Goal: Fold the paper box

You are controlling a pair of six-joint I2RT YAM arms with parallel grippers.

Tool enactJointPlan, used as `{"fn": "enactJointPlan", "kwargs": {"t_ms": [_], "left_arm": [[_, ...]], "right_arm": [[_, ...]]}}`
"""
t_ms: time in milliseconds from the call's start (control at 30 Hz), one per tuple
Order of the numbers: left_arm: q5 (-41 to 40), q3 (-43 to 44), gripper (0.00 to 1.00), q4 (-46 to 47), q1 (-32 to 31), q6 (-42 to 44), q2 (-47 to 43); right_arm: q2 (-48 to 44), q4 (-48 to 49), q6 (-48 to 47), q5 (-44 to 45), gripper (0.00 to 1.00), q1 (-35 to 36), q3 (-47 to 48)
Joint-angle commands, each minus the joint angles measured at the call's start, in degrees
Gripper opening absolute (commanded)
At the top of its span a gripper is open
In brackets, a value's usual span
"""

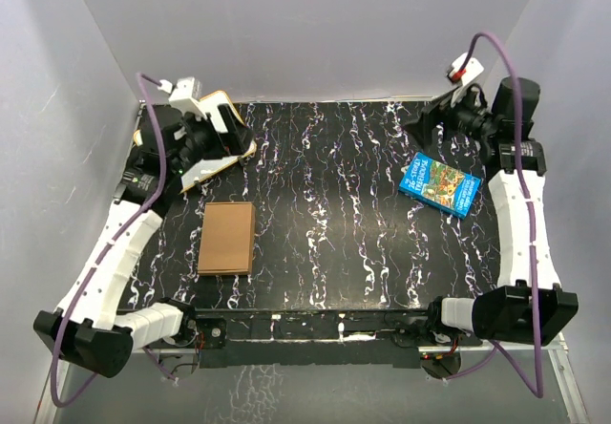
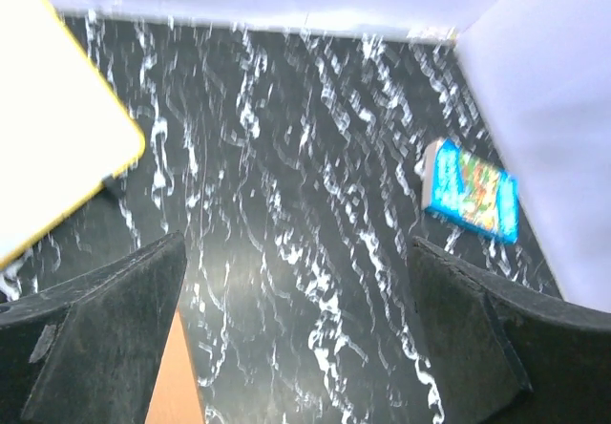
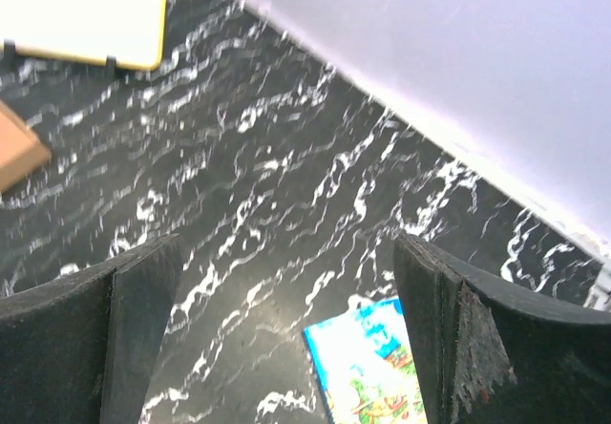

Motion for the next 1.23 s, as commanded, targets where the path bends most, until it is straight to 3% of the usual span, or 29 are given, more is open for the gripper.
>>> {"fn": "enactJointPlan", "kwargs": {"t_ms": [0, 167, 433, 1200], "left_arm": [[-2.17, 9.33, 0.97, -1.42, 0.12, 2.21, -1.77], [-3.36, 13.22, 0.97, -2.68, 0.19, 3.41, -3.19], [-4.06, 13.56, 0.97, -2.69, 0.16, 3.82, -4.82], [-2.72, 10.64, 0.97, -3.06, 0.14, 3.46, -5.83]], "right_arm": [[-0.93, 5.30, 15.66, 1.35, 0.99, -0.37, 6.77], [-1.70, 3.11, 18.64, -0.43, 0.99, -0.51, 10.66], [-2.90, 3.18, 29.68, 9.17, 0.99, -0.49, 10.89], [-3.74, 3.21, 28.15, 8.45, 0.99, -1.87, 9.31]]}}
